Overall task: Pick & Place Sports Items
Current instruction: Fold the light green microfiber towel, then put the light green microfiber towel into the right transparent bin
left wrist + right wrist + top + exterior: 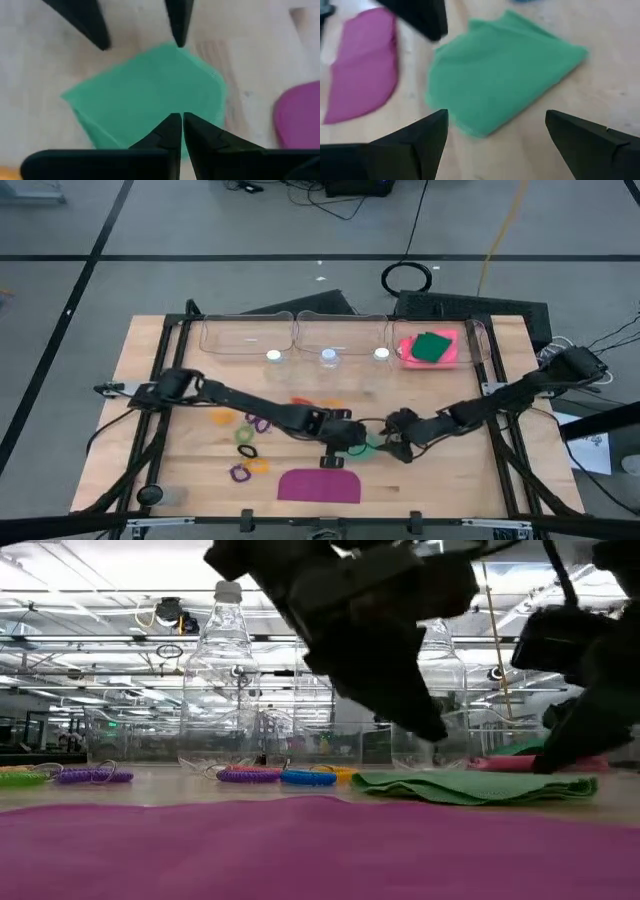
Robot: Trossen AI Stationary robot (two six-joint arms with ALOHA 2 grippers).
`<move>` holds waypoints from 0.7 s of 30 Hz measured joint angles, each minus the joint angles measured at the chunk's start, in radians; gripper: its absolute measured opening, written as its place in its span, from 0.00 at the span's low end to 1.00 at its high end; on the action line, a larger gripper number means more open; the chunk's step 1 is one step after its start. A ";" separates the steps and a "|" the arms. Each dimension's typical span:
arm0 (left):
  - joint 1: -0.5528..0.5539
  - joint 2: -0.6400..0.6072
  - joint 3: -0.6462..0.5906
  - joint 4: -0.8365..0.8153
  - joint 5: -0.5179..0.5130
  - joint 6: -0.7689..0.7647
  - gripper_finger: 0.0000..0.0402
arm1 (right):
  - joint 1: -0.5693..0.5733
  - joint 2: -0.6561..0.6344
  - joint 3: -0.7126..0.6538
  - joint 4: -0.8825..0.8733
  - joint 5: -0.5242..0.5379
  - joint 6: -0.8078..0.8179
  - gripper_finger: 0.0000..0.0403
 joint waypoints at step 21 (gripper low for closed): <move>0.015 0.068 0.000 0.157 -0.004 0.001 0.06 | -0.024 0.000 0.031 -0.120 -0.006 0.116 0.63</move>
